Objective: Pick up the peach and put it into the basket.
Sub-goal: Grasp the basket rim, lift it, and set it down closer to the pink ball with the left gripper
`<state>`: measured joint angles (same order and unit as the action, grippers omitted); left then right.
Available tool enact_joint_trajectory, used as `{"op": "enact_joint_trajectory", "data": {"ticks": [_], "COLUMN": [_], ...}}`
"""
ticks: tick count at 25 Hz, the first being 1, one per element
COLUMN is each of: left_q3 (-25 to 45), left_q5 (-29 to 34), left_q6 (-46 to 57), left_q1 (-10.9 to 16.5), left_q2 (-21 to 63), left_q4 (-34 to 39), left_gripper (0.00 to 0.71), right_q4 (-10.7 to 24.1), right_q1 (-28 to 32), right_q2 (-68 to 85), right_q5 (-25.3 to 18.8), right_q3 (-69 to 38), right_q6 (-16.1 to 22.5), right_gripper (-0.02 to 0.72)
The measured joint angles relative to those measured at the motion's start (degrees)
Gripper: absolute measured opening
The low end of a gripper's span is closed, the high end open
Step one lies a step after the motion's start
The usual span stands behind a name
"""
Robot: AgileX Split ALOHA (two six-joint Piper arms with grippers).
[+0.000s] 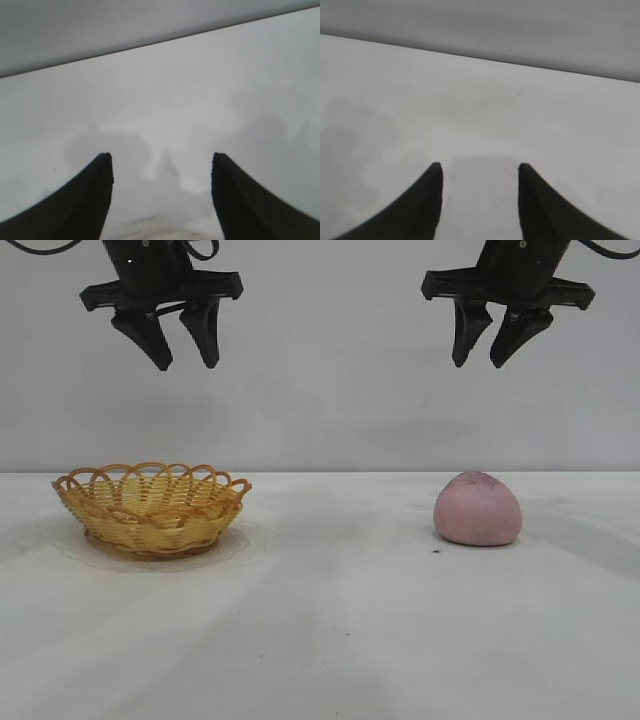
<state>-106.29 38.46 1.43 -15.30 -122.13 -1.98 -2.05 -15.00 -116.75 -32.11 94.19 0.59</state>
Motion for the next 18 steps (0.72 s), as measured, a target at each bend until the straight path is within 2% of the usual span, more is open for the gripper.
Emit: {"op": "enact_joint_trajectory", "data": {"ticks": [18], "left_q3": [0.00], "left_q5": [0.47], "left_q6": [0.00], "left_q1": [0.00], "left_q2": [0.00], "left_q4": [0.28], "left_gripper": [0.424], "right_q4": [0.00], "right_q1": [0.00], "right_q2": [0.00], "right_q5": [-0.13], "right_q3": [0.00], "right_q6": [0.00], "right_gripper": [0.296]}}
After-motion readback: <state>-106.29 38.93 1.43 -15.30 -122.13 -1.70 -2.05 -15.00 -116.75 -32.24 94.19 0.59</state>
